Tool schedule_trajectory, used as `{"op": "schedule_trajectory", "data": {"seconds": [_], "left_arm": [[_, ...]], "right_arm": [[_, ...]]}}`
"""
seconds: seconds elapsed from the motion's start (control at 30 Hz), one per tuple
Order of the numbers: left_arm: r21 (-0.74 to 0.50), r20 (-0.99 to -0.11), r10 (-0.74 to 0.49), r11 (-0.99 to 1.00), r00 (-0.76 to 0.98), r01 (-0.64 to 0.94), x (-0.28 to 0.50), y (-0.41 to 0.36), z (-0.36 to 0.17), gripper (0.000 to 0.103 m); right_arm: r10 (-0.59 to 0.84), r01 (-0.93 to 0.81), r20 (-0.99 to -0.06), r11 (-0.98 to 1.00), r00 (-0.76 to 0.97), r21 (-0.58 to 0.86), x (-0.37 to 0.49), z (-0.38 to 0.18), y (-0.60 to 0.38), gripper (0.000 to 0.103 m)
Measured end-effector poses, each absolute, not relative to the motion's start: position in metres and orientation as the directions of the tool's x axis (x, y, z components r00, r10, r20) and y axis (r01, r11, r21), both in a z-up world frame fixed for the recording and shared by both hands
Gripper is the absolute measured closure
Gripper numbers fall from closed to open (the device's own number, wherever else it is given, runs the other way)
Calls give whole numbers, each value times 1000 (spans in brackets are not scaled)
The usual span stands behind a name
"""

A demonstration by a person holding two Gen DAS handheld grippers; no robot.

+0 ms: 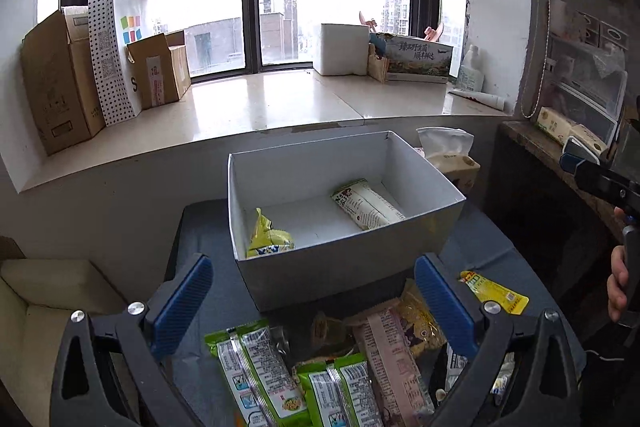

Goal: Organize snacks
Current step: 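Carry both bags into the white box and open both tools, then grasp the yellow pouch with the right tool while the left grasps a green wafer pack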

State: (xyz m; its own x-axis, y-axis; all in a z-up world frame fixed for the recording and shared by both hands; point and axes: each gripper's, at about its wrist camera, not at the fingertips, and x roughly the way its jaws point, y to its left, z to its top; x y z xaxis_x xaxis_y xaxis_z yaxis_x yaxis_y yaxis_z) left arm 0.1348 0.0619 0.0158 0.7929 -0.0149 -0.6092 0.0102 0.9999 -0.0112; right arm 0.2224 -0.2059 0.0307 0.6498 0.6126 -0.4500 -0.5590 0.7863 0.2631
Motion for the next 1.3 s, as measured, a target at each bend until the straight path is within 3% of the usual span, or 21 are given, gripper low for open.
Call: {"op": "schedule_trajectory", "data": {"seconds": [0.17, 0.4, 0.53, 0.7, 0.87, 1.13, 1.2, 1.3], "left_arm": [[-19, -617, -1, 1000, 787, -13, 70, 47, -16, 0], [-127, -664, -53, 991, 746, -43, 27, 43, -52, 0], [-127, -673, -41, 990, 739, -60, 25, 47, -57, 0], [-154, -673, -60, 986, 737, -60, 26, 51, -60, 0], [-130, -673, -55, 990, 737, -45, 24, 47, -61, 0], [-143, -677, -69, 989, 733, -38, 23, 47, -67, 0], [-144, -676, -68, 989, 734, -41, 23, 49, -67, 0], [-152, -680, -69, 987, 730, -48, 23, 51, -69, 0]], "right_arm": [[574, -506, -436, 818, 693, 272, 163, -2, -239, 0], [406, -409, -559, 904, 723, 127, 131, -63, -239, 0], [357, -412, -641, 909, 680, 69, 151, -76, -228, 0], [393, -481, -748, 869, 535, 113, 202, -92, -203, 0], [270, -511, -861, 859, 432, 13, 262, -114, -173, 0], [225, -512, -954, 854, 197, 96, 315, -156, -162, 0], [244, -506, -959, 851, 144, 140, 317, -165, -163, 18], [258, -505, -955, 850, 149, 151, 313, -166, -164, 23]]}}
